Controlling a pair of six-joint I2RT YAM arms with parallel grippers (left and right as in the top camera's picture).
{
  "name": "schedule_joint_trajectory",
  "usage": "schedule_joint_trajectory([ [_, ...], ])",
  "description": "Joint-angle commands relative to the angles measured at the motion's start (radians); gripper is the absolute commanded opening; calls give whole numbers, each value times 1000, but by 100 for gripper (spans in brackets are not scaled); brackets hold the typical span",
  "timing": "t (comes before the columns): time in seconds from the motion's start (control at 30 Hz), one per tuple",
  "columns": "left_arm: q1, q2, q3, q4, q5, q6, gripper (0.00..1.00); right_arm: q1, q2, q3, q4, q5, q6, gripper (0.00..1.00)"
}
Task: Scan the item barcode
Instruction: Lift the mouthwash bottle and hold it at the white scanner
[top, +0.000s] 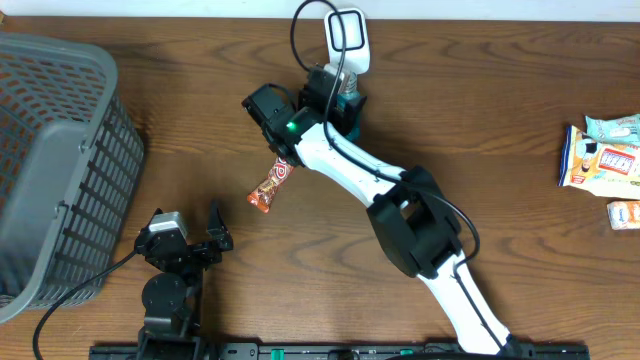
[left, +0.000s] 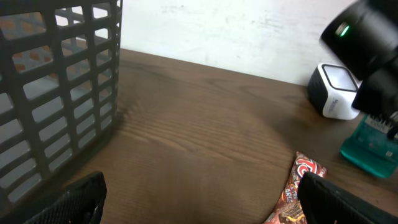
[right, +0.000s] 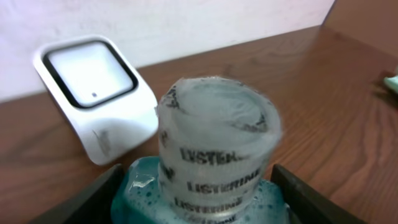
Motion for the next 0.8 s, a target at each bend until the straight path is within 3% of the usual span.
schedule_joint_trajectory([
  [0.0, 4, 0, -21, -35, -16, -9, 98, -4, 7, 3, 5, 107, -26, 64],
  [0.1, 4, 0, -21, -35, -16, -8, 98, -4, 8, 3, 12, 95, -20, 66],
  [0.23, 5, 0, -21, -35, -16, -8, 98, -3, 8, 4, 12, 92, -35, 84],
  [0.3, 4, 0, -21, -35, -16, -8, 98, 2, 8, 4, 11, 92, -45, 98],
  [0.57, 4, 0, -21, -35, -16, -8, 98, 34, 2, 6, 12, 59, -135, 99],
  [0.77, 4, 0, -21, -35, -16, -8, 98, 45, -71, 7, 2, -121, -299, 99],
])
